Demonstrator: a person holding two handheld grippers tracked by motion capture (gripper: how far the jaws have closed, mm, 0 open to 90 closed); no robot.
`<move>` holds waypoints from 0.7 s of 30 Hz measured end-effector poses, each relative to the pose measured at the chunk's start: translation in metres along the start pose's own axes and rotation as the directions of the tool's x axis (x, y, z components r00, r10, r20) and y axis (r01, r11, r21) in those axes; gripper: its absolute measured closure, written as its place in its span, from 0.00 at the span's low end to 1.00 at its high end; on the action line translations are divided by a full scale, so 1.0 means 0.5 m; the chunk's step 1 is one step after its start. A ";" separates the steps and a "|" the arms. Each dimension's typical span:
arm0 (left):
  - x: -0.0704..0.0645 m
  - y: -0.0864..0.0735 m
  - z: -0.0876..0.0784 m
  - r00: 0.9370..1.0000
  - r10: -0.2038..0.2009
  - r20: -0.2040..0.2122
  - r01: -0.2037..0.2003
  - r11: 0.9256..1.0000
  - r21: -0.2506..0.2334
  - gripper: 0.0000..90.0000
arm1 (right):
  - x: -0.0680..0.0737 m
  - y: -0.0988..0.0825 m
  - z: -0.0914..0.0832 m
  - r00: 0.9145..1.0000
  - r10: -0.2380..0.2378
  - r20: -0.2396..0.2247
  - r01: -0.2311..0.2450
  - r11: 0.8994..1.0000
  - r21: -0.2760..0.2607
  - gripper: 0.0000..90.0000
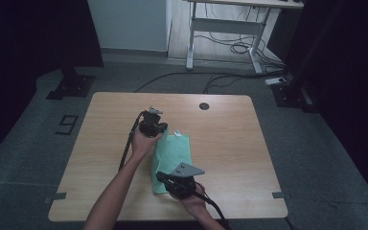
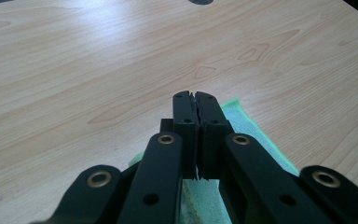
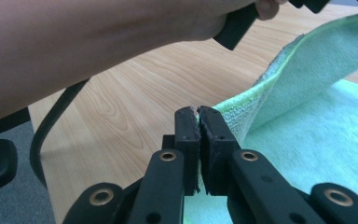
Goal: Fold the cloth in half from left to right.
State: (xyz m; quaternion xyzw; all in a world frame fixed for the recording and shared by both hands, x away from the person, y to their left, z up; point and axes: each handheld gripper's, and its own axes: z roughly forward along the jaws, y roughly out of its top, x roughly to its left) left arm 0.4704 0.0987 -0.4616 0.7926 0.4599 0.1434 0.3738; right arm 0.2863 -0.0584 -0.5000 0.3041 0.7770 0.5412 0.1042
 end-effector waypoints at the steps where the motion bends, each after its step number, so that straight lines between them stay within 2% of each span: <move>1: 0.000 0.000 0.000 1.000 0.000 0.000 0.000 1.000 0.000 0.98 | -0.002 -0.002 -0.001 1.000 0.005 0.001 -0.005 1.000 0.001 0.95; 10: -0.021 -0.003 0.018 1.000 0.012 0.018 -0.012 1.000 0.008 0.98 | -0.020 -0.029 -0.012 0.999 0.037 0.008 -0.037 0.999 0.012 0.95; 14: -0.025 -0.003 0.026 1.000 0.019 0.010 -0.019 1.000 0.014 0.97 | -0.027 -0.036 -0.020 0.999 0.041 0.015 -0.042 0.999 0.016 0.95; 21: -0.025 -0.002 0.046 1.000 0.006 0.006 -0.006 1.000 0.031 0.97 | -0.048 -0.050 -0.038 0.997 0.074 0.028 -0.075 0.997 0.014 0.95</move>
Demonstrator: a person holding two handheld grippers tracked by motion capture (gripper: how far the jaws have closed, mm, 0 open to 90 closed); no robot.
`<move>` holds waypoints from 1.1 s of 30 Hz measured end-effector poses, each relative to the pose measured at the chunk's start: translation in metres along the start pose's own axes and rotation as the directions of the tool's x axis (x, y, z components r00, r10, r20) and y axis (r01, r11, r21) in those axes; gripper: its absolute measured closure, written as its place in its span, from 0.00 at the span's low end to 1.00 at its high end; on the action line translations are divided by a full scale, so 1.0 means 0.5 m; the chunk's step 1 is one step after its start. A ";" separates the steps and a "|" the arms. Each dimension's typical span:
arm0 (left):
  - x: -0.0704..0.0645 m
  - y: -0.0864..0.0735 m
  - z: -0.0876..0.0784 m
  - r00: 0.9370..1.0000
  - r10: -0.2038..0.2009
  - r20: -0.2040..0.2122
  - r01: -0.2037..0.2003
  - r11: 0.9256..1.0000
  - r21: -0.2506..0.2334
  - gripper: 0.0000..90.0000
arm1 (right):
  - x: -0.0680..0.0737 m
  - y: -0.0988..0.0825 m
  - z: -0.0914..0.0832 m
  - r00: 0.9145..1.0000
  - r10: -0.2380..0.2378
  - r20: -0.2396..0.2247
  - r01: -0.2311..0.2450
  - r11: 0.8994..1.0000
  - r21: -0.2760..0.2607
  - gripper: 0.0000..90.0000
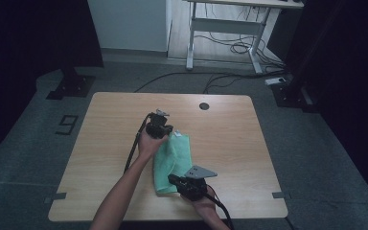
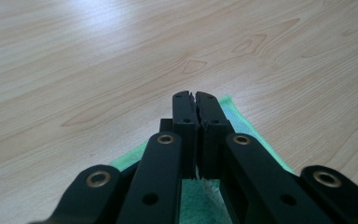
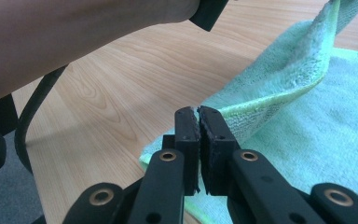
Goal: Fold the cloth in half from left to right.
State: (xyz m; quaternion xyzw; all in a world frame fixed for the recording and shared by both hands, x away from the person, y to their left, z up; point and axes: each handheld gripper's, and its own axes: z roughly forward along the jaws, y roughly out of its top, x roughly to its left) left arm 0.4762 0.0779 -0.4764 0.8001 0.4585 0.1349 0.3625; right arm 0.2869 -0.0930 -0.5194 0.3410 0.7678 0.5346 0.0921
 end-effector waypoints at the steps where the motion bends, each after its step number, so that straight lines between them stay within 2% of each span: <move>1: -0.001 0.000 0.003 1.000 0.001 0.000 -0.001 1.000 0.003 0.97 | -0.001 -0.001 -0.001 1.000 -0.001 0.000 0.001 1.000 0.003 0.95; 6: -0.008 0.001 0.013 1.000 0.003 0.007 -0.003 1.000 0.008 0.97 | -0.001 -0.005 -0.006 1.000 -0.003 0.001 0.003 1.000 0.005 0.95; 15: -0.028 -0.002 0.050 1.000 0.021 0.007 -0.021 0.999 0.039 0.97 | -0.019 -0.025 -0.017 1.000 0.023 0.019 -0.024 0.999 0.025 0.95; 21: -0.029 -0.003 0.069 1.000 0.013 0.013 -0.014 0.999 0.048 0.97 | -0.030 -0.035 -0.025 0.999 0.034 0.033 -0.036 0.999 0.033 0.95; 25: -0.028 -0.003 0.082 1.000 -0.009 0.024 0.007 0.999 0.046 0.97 | -0.031 -0.036 -0.025 0.999 0.037 0.036 -0.038 0.999 0.033 0.95; 33: -0.044 0.002 0.099 0.999 0.000 0.034 -0.001 0.999 0.047 0.97 | -0.036 -0.041 -0.031 0.998 0.037 0.045 -0.038 0.999 0.031 0.95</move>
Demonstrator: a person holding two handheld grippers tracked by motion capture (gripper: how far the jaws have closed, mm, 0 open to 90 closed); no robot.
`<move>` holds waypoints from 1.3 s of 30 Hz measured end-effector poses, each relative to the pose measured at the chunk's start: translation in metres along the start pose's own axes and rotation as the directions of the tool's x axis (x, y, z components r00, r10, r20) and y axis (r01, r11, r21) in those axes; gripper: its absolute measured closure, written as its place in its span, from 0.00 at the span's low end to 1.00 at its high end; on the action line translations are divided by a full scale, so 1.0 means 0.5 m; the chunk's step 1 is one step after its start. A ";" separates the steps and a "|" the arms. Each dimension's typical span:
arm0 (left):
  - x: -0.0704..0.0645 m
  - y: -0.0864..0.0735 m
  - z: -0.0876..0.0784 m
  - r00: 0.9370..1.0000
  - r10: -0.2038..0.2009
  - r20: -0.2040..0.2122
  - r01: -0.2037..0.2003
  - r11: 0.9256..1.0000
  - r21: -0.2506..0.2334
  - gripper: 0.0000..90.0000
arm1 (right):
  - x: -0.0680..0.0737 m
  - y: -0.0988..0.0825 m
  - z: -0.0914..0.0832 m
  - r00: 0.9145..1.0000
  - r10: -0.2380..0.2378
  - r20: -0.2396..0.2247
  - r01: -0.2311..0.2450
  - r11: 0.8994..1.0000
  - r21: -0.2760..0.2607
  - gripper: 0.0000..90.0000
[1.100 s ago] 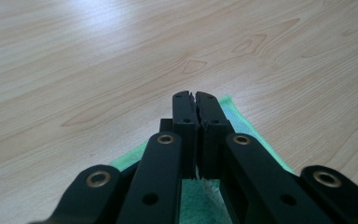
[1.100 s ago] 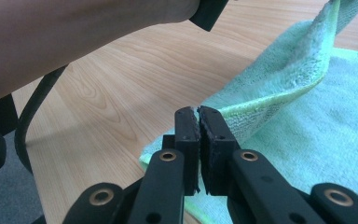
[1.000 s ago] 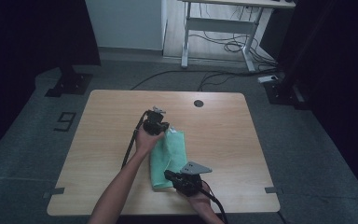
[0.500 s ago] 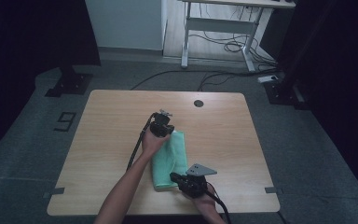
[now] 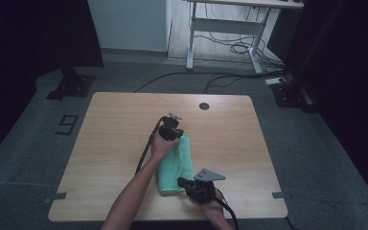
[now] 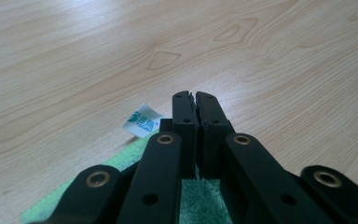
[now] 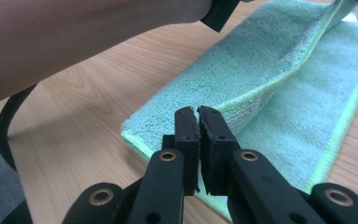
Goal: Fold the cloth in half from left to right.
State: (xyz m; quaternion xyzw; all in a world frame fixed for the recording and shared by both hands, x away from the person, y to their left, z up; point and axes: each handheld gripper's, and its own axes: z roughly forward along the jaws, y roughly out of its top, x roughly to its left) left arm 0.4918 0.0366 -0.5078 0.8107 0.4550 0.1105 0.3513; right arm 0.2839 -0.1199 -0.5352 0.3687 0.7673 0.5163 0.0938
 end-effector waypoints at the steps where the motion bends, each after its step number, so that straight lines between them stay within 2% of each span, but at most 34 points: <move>1: 0.000 0.000 0.003 1.000 0.003 0.000 -0.003 1.000 0.001 0.97 | -0.002 -0.001 0.000 1.000 0.004 0.002 -0.004 1.000 0.002 0.95; 7: -0.005 0.000 0.020 1.000 -0.007 -0.001 0.007 1.000 0.006 0.97 | -0.013 -0.006 -0.005 1.000 0.018 0.013 -0.018 1.000 0.008 0.95; 24: -0.024 0.004 0.056 1.000 0.004 0.003 -0.004 1.000 0.023 0.96 | -0.031 -0.015 -0.012 0.998 0.045 0.038 -0.046 0.999 0.022 0.95; 39: -0.032 0.005 0.064 1.000 0.014 0.001 -0.014 1.000 0.019 0.96 | -0.043 -0.027 -0.015 0.996 0.065 0.054 -0.068 0.997 0.048 0.94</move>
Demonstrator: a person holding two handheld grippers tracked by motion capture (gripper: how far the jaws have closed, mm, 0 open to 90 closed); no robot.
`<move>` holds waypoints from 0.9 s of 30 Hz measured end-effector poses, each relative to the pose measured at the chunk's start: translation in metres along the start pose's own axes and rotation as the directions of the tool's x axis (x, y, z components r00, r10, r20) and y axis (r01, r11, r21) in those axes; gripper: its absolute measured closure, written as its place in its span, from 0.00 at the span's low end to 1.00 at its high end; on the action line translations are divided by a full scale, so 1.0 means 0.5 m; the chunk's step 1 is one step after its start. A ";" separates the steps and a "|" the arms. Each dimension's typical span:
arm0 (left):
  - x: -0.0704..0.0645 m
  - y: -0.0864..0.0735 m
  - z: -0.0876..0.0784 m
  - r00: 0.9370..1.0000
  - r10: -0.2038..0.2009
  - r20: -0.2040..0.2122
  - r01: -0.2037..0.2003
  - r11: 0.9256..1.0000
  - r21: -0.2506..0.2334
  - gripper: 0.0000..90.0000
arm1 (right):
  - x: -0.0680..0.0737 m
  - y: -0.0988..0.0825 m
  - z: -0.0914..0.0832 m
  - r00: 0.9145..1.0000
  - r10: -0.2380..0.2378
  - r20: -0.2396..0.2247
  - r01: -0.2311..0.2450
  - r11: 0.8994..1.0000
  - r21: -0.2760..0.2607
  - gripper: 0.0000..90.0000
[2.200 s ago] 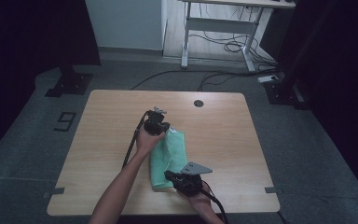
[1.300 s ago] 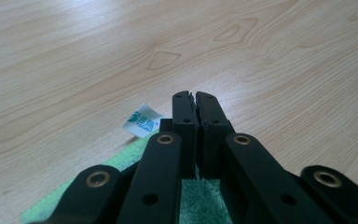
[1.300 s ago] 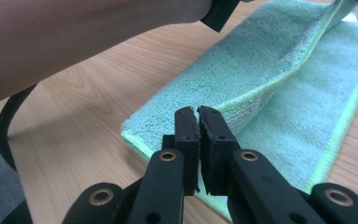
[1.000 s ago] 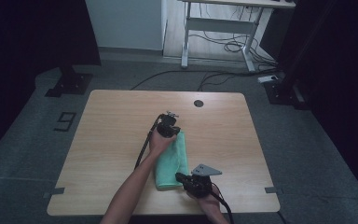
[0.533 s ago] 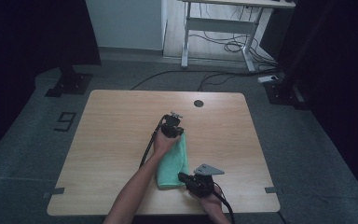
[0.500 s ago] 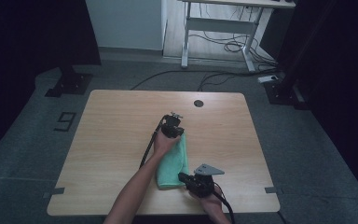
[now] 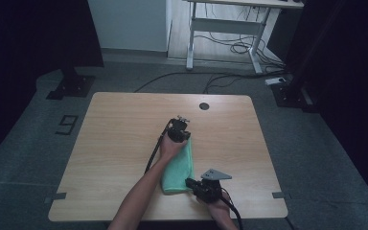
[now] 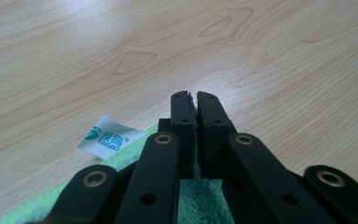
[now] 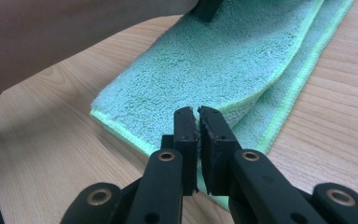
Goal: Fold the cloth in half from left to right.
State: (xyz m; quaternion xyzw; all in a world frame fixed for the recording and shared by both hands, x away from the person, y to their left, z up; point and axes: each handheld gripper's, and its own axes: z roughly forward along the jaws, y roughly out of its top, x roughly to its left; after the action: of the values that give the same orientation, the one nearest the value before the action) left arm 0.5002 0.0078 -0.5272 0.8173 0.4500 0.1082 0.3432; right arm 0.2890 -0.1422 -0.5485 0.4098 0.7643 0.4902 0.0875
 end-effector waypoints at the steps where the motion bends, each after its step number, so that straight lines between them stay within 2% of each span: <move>1: -0.001 0.000 0.000 1.000 -0.002 0.002 0.002 1.000 -0.003 0.96 | -0.001 0.000 0.000 1.000 0.001 0.001 -0.001 1.000 0.002 0.94; 7: -0.006 -0.002 0.005 1.000 0.008 0.018 -0.008 1.000 0.001 0.87 | -0.005 -0.005 0.004 1.000 0.005 0.006 -0.006 1.000 0.030 0.91; 11: -0.004 0.000 -0.008 1.000 0.015 0.001 -0.015 1.000 -0.021 0.68 | -0.006 -0.008 -0.001 1.000 0.004 0.019 -0.005 0.999 0.044 0.85; 13: -0.002 0.002 -0.020 1.000 0.025 -0.006 -0.026 0.999 -0.027 0.62 | -0.008 -0.010 -0.004 0.999 0.006 0.035 -0.008 0.999 0.050 0.82; 16: 0.003 0.002 -0.033 0.999 0.040 -0.008 -0.040 0.999 -0.035 0.59 | -0.010 -0.013 -0.008 0.999 0.009 0.043 -0.011 0.999 0.053 0.82; 17: 0.007 0.000 -0.048 0.999 0.050 -0.014 -0.051 0.998 -0.040 0.58 | -0.010 -0.014 -0.010 0.999 0.011 0.048 -0.013 0.998 0.056 0.83; 20: 0.017 -0.006 -0.066 0.999 0.051 -0.007 -0.051 0.997 -0.049 0.58 | -0.010 -0.015 -0.009 0.999 0.008 0.041 -0.011 0.998 0.062 0.87; 22: 0.025 -0.012 -0.075 0.999 0.037 0.002 -0.037 0.998 -0.055 0.59 | -0.009 -0.014 -0.008 0.999 0.009 0.039 -0.011 0.998 0.064 0.89; 27: 0.043 -0.032 -0.091 0.999 0.033 0.007 -0.033 0.998 -0.045 0.59 | -0.010 -0.015 -0.009 0.999 0.009 0.046 -0.012 0.998 0.067 0.91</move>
State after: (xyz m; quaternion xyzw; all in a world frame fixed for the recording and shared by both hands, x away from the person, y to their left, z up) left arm 0.4799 0.0519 -0.5069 0.8172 0.4326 0.1206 0.3612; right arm 0.2859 -0.1500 -0.5536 0.4275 0.7760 0.4552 0.0885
